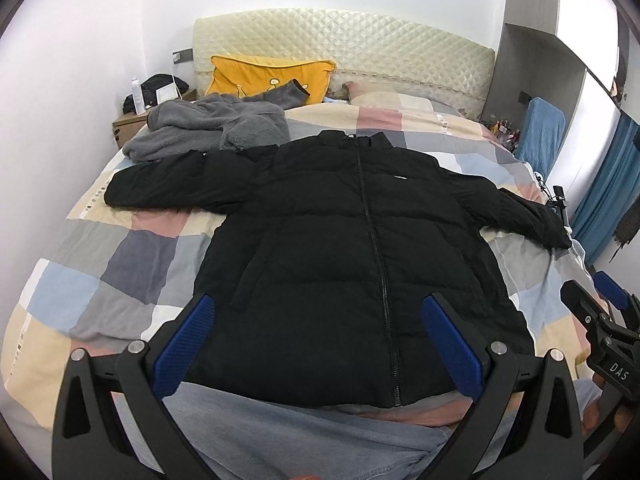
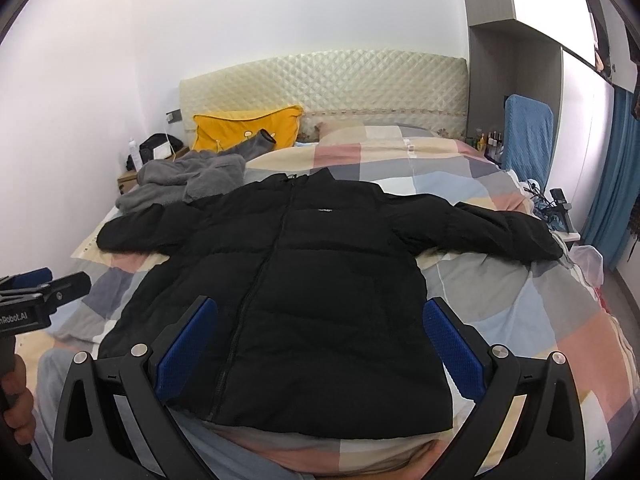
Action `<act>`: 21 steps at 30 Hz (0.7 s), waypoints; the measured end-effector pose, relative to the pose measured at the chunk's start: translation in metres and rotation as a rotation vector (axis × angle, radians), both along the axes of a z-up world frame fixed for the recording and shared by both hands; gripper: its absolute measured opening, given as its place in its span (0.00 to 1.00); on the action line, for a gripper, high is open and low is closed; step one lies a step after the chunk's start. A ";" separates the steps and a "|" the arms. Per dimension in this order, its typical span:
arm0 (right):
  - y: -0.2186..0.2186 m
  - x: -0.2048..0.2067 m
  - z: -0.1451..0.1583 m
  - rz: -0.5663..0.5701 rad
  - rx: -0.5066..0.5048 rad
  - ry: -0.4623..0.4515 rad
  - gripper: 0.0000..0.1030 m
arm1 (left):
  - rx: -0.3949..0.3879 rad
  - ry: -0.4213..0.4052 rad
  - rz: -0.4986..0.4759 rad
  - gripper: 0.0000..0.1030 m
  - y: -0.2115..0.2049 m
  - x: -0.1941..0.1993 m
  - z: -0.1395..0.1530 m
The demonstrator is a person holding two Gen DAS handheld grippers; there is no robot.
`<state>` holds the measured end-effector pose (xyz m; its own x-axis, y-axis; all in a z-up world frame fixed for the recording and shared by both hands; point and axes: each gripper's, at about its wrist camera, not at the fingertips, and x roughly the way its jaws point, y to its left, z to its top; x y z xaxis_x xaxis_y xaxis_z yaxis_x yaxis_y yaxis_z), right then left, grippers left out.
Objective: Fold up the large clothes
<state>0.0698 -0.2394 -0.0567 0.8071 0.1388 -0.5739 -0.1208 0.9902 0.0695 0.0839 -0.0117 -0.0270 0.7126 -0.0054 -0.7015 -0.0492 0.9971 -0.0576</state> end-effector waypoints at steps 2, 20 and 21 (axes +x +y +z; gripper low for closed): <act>0.000 -0.001 0.001 0.001 -0.003 -0.003 1.00 | -0.005 -0.009 0.008 1.00 0.001 0.000 0.003; 0.003 -0.001 0.000 0.017 -0.001 -0.004 1.00 | -0.007 -0.009 0.013 1.00 0.006 -0.005 -0.001; 0.004 -0.001 0.000 0.016 0.002 0.001 1.00 | -0.005 -0.005 0.011 1.00 0.005 -0.006 -0.003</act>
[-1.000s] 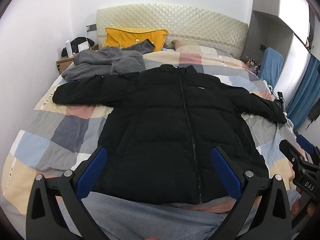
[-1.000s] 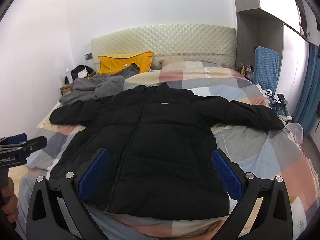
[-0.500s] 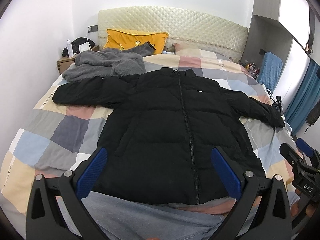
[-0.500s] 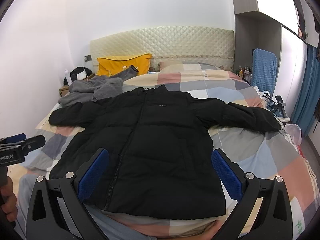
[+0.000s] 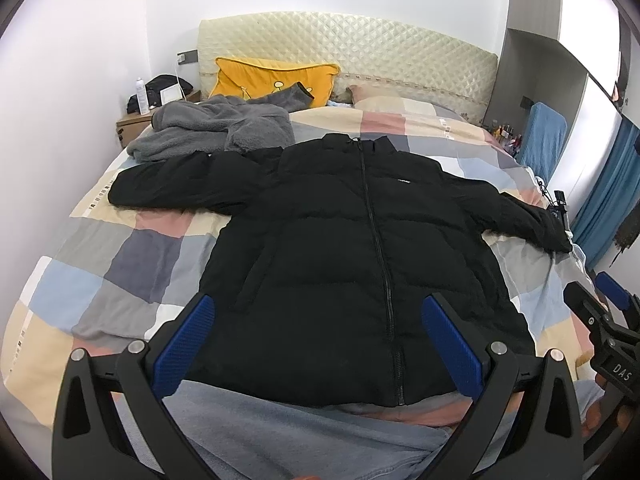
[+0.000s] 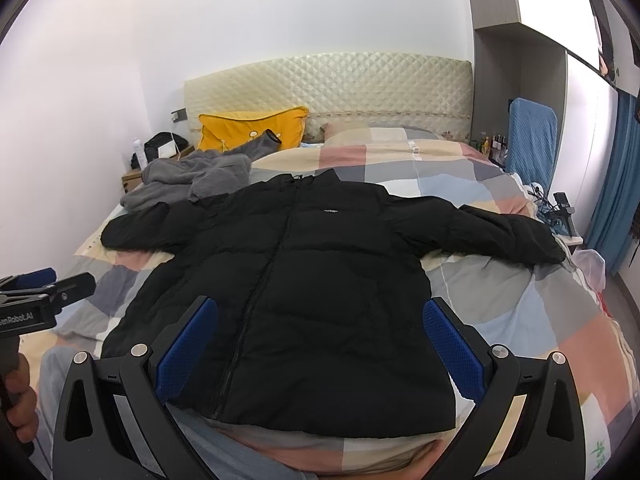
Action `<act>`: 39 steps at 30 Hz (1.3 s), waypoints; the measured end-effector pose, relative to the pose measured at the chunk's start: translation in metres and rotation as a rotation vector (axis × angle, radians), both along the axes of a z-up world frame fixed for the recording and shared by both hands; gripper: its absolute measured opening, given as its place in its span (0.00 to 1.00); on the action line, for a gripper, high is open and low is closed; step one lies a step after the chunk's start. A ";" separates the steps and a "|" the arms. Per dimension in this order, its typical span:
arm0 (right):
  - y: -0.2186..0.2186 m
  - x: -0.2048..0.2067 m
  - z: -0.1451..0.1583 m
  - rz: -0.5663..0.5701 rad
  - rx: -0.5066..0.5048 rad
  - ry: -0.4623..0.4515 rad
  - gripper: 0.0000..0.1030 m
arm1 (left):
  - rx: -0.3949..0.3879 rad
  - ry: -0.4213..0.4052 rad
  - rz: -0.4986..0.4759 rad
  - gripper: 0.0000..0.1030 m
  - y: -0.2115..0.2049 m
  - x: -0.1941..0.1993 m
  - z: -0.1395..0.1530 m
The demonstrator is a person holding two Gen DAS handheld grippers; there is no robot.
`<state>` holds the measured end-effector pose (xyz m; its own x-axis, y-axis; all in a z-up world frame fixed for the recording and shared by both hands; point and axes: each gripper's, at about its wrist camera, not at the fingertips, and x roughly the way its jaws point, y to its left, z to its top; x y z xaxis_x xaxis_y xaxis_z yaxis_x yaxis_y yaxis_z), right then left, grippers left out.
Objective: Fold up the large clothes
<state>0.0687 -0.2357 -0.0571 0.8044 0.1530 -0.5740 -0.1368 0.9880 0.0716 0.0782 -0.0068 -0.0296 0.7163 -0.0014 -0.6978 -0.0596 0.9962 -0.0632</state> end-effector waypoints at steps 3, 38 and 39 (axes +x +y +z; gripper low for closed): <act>-0.001 0.000 -0.001 -0.001 0.006 0.003 1.00 | 0.003 0.018 -0.006 1.00 -0.003 0.002 -0.003; -0.017 0.003 -0.003 0.004 0.025 -0.002 1.00 | 0.012 0.020 -0.056 1.00 -0.031 0.018 0.005; -0.017 0.003 -0.002 0.002 0.025 -0.003 1.00 | 0.013 0.020 -0.059 1.00 -0.033 0.018 0.005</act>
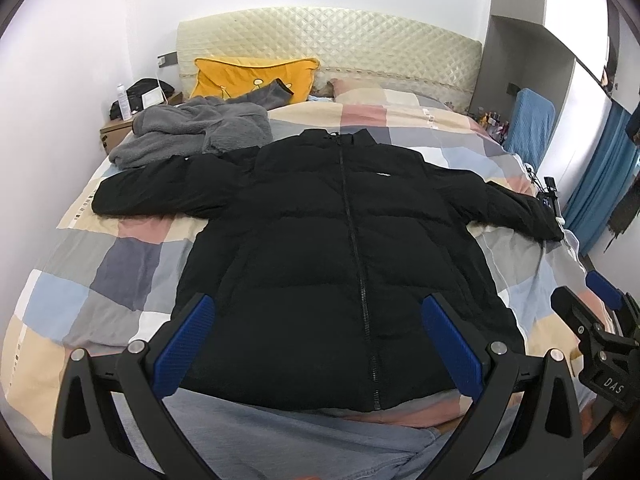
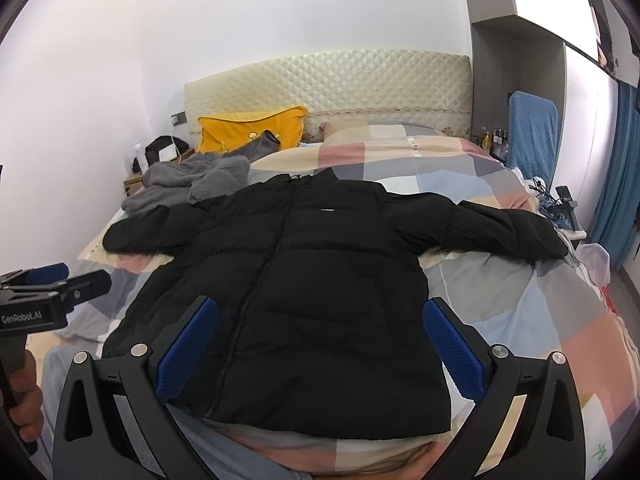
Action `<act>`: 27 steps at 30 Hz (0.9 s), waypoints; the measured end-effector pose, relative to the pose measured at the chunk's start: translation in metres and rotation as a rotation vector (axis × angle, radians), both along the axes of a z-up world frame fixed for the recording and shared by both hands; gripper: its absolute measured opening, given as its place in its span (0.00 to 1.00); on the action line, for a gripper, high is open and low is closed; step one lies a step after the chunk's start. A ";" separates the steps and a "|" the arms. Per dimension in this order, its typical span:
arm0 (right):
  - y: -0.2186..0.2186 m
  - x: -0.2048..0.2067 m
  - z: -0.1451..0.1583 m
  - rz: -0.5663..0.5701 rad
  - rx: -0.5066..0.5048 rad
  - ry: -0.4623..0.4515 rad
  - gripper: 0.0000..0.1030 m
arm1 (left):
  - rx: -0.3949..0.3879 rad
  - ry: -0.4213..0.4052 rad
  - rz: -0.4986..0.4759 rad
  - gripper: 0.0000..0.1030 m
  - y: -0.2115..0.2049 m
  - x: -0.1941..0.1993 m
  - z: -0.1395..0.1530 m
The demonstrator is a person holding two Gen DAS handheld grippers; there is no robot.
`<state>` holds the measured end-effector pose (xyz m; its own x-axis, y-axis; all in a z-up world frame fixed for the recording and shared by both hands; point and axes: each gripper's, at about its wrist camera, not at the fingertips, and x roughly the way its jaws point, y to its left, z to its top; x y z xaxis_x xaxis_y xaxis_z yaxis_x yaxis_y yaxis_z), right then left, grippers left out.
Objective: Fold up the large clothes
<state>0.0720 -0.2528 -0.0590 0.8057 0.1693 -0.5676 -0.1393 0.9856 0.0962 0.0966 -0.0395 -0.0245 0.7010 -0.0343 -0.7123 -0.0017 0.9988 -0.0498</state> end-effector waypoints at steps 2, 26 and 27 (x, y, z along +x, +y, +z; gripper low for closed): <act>-0.002 0.001 0.002 -0.004 0.004 -0.008 1.00 | 0.004 0.002 -0.005 1.00 -0.003 0.002 0.000; -0.051 0.045 0.064 -0.081 0.002 -0.088 1.00 | -0.008 -0.085 -0.104 1.00 -0.056 0.056 0.076; -0.053 0.047 0.065 -0.085 0.001 -0.090 1.00 | -0.011 -0.089 -0.114 1.00 -0.060 0.060 0.079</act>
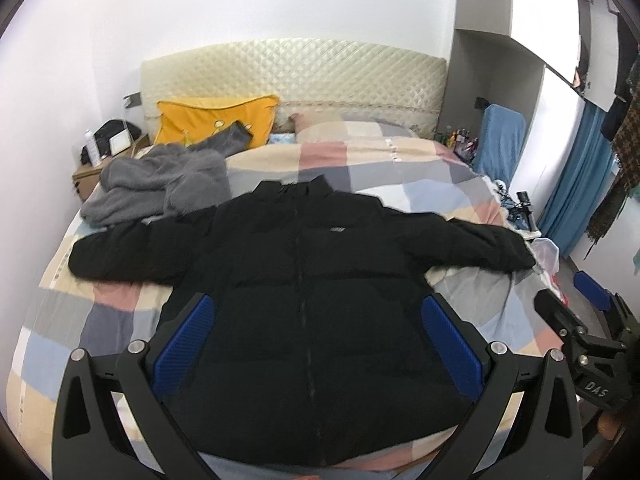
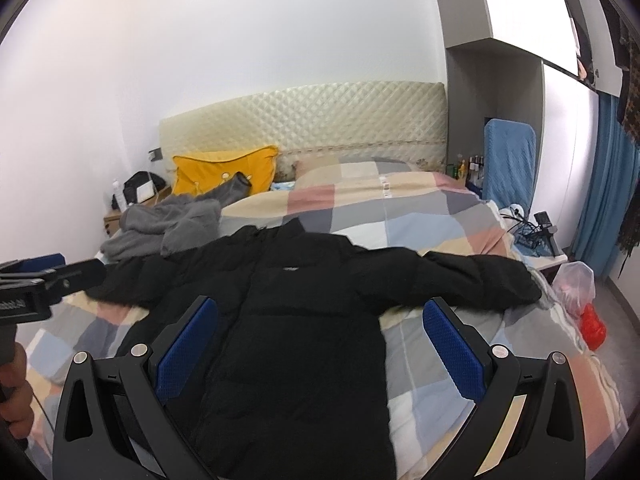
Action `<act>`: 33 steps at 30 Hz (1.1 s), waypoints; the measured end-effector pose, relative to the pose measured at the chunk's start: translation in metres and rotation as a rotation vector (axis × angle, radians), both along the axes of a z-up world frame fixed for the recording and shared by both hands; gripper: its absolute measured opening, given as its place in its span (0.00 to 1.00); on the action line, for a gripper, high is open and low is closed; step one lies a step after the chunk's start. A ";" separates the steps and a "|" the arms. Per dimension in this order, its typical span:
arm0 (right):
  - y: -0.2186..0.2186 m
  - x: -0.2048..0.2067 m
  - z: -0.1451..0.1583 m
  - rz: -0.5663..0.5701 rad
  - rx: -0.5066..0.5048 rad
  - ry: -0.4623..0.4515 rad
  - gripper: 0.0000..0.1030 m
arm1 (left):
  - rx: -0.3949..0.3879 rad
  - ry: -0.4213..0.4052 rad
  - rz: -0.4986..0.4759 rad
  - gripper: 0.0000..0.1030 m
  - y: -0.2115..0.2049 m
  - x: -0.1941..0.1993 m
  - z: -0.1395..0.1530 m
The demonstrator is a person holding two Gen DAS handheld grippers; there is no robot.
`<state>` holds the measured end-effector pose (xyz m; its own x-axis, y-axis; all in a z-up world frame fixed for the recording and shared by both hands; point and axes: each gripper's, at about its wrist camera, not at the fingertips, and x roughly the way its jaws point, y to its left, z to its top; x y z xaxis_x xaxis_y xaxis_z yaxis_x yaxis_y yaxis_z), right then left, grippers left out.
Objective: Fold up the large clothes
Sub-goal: 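Lower the right tool onto the jacket sleeve and close its fingers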
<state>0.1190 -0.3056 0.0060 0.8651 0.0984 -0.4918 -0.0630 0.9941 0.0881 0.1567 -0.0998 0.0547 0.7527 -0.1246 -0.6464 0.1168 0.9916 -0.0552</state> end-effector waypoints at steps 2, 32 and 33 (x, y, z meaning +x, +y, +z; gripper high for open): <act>-0.006 0.011 0.000 -0.009 -0.004 -0.006 1.00 | -0.007 -0.010 -0.021 1.00 -0.006 0.008 0.006; -0.134 0.183 -0.143 -0.258 -0.033 0.054 1.00 | -0.034 -0.100 0.077 1.00 0.076 0.095 -0.147; -0.140 0.188 -0.146 -0.271 -0.036 0.054 1.00 | -0.027 -0.099 0.080 1.00 0.077 0.097 -0.154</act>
<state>0.3067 -0.4457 -0.1403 0.8301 -0.1513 -0.5367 0.2091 0.9767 0.0481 0.2540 -0.0226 -0.0989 0.8210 -0.0778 -0.5656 0.0431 0.9963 -0.0743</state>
